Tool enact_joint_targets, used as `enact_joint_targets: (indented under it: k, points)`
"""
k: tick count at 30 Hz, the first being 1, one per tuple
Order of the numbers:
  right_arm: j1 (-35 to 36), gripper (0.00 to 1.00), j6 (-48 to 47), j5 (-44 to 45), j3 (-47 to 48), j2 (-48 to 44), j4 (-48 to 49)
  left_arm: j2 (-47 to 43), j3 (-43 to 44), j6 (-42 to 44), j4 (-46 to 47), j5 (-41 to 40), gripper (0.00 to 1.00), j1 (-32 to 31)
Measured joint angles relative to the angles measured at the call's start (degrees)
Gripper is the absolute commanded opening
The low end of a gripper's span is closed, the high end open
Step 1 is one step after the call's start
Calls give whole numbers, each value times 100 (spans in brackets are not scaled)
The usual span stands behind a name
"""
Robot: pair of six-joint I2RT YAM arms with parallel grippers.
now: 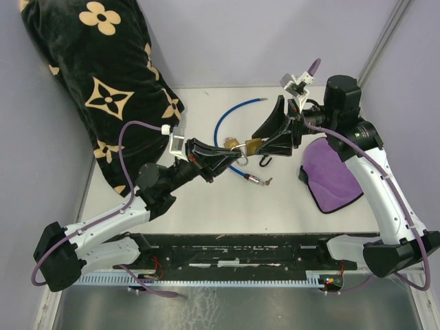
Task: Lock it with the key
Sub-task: Lock the lock.
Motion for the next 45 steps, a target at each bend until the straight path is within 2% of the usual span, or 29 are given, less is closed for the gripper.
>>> enact_joint_targets:
  k: [5, 9, 18, 22, 29, 31, 33, 35, 37, 41, 45]
  points:
    - [37, 64, 262, -44, -7, 0, 157, 57, 0, -223, 146, -76, 3, 0]
    - [37, 59, 343, -48, -63, 0, 195, 57, 0, -350, 286, -177, 3, 0]
    - [81, 38, 538, -44, -85, 0, 387, 59, 0, -605, 546, -221, 3, 0]
    - [87, 35, 579, -44, -85, 0, 424, 83, 2, -680, 625, -216, 3, 0]
    - [116, 34, 590, -42, -85, 11, 448, 166, 7, -750, 715, -203, 3, 0]
    - [122, 26, 595, -42, -85, 13, 448, 179, 7, -752, 730, -199, 3, 0]
    - [125, 13, 603, -44, -85, 17, 466, 192, 7, -756, 758, -195, 3, 0]
    - [122, 6, 608, -50, -85, 22, 485, 195, 9, -758, 772, -197, 4, 0]
    - [122, 3, 625, -59, -85, 24, 490, 192, 9, -765, 767, -192, 16, 0]
    - [120, 2, 509, -68, -85, 24, 417, 175, 63, -743, 612, -203, 49, 0]
    - [111, 2, 376, -122, -85, 24, 260, -98, 90, -577, 72, -256, 66, 0]
